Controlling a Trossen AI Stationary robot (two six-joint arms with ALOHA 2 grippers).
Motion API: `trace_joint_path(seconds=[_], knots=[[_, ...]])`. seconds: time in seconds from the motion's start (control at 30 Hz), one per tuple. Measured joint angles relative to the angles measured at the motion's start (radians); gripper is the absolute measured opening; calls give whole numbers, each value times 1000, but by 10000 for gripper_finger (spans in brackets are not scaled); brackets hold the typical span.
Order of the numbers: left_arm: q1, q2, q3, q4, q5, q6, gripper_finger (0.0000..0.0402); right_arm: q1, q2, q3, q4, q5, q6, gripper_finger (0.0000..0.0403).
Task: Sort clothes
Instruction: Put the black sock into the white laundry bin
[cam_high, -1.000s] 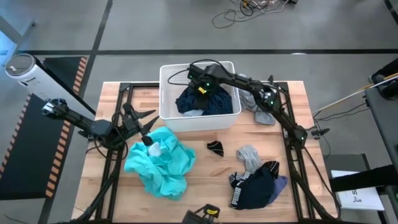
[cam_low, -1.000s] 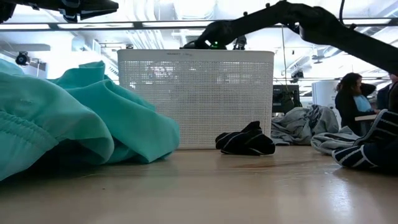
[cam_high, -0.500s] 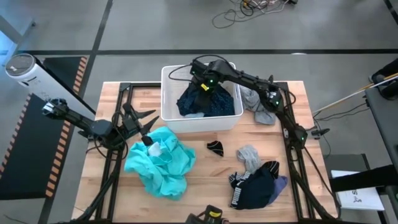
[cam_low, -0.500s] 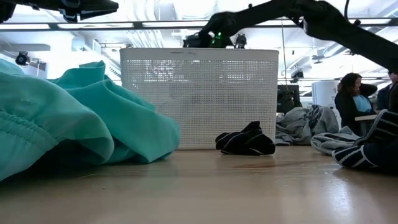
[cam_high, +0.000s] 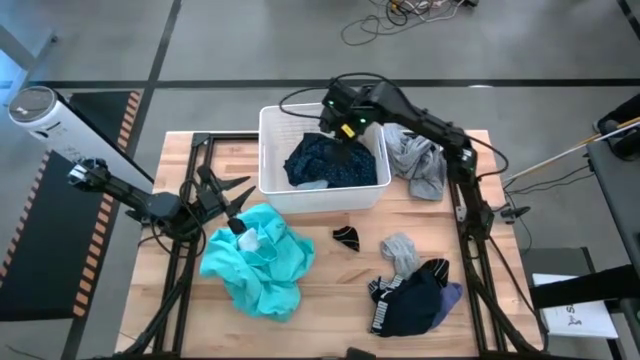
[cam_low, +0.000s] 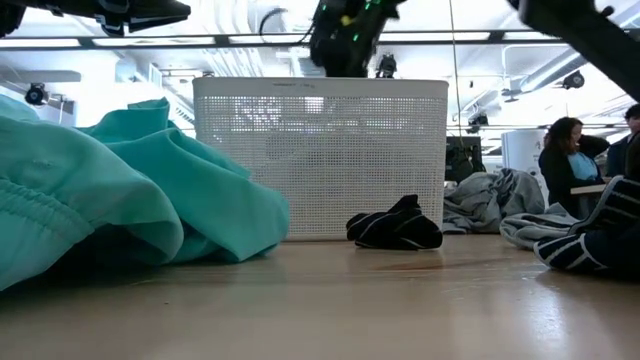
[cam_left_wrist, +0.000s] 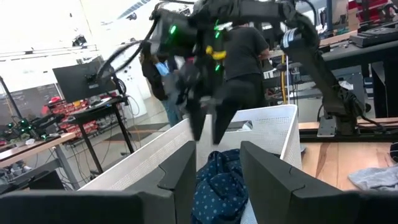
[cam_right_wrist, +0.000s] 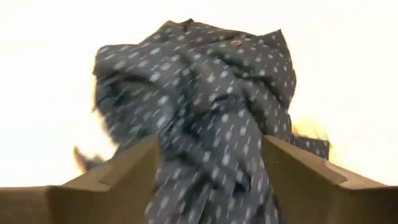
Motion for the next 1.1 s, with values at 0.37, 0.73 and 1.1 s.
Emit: trace_joint_path(seconds=[0.37,0.73,1.1], knots=[[0,-3,0,-1,-1,1,114,124,-222,0,-152,178,-22,27],[0,-5,0,-4,-1,1,114,317,-331,-37,-252,260,130,2],[0,-6,0,-5,0,-3,114,490,-459,-400,-90,267,283,0]])
